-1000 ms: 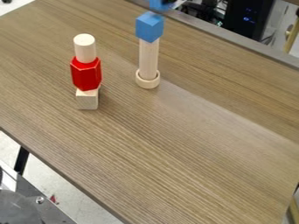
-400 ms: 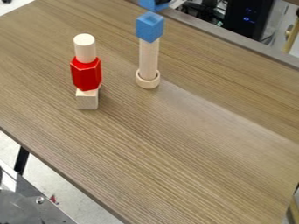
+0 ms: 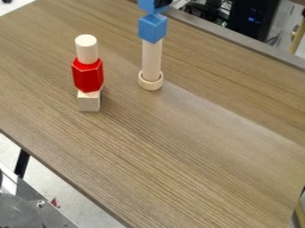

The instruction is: Put the blue cube on top of the blue cube in the top middle of the table

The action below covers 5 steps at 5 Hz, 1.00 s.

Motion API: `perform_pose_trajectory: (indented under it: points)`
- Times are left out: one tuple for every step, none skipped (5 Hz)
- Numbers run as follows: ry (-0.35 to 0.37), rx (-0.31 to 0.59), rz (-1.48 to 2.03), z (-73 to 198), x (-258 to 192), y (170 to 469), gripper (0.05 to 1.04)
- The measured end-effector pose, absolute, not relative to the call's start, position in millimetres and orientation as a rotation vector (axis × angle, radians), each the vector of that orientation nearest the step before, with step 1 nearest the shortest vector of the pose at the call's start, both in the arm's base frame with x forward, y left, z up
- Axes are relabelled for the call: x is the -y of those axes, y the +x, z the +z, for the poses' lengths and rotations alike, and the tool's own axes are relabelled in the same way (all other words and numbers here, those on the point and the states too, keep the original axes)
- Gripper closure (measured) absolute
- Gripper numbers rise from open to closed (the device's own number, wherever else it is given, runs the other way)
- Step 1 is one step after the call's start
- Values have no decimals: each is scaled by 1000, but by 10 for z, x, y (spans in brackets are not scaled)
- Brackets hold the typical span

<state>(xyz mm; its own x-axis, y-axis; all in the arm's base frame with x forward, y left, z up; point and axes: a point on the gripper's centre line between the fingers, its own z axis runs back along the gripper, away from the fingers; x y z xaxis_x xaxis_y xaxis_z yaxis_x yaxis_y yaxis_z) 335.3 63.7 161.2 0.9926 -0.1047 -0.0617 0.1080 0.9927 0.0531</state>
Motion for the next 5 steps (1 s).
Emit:
perform_pose_trajectory:
  points:
    - [65,-63,-97,1550,-644,3336,509]
    - [71,-58,-92,1536,-646,3340,508]
    - [74,-52,-88,1532,-634,3352,509]
    - [80,-52,-92,1533,-618,3355,508]
    - [88,-53,-100,1538,-589,3362,509]
